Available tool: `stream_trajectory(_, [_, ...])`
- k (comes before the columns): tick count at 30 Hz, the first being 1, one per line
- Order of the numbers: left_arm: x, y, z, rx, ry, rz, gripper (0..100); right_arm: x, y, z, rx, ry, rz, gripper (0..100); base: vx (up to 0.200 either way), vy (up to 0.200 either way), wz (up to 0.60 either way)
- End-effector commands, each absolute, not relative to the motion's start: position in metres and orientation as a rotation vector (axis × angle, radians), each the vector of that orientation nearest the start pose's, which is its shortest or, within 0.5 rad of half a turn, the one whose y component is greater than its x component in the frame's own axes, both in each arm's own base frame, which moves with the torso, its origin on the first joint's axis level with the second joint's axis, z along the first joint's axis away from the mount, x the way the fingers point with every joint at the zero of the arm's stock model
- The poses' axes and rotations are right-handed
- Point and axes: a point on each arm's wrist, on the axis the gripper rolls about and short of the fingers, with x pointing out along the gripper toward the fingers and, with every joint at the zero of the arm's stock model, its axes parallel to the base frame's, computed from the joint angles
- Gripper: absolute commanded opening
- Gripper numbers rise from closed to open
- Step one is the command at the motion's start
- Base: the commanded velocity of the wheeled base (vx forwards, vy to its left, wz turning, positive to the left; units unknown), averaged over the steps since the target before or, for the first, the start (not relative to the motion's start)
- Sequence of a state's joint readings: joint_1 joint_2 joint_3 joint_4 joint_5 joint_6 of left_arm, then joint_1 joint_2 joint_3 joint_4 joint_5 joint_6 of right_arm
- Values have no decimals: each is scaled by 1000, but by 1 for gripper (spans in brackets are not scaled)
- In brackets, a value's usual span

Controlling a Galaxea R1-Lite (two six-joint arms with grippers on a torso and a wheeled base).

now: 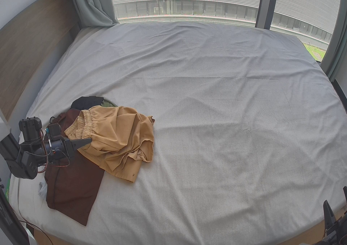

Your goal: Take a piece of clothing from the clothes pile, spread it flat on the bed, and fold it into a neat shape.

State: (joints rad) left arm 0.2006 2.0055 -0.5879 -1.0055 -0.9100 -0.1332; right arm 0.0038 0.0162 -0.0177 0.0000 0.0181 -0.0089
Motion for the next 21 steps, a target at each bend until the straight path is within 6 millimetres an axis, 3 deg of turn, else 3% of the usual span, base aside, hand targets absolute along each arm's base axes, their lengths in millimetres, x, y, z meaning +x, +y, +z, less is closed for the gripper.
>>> stream_trajectory(1, [302, 41, 97, -380, 370, -675, 0, -23, 0, 75, -9, 0, 23, 100, 0, 0, 0])
stream_trajectory(10, [289, 26, 140, -604, 365, -680, 0, -23, 0, 75, -9, 0, 23, 100, 0, 0, 0])
stream_trajectory(21, [287, 7, 171, -668, 285, -608, 0, -23, 0, 75, -8, 0, 23, 100, 0, 0, 0])
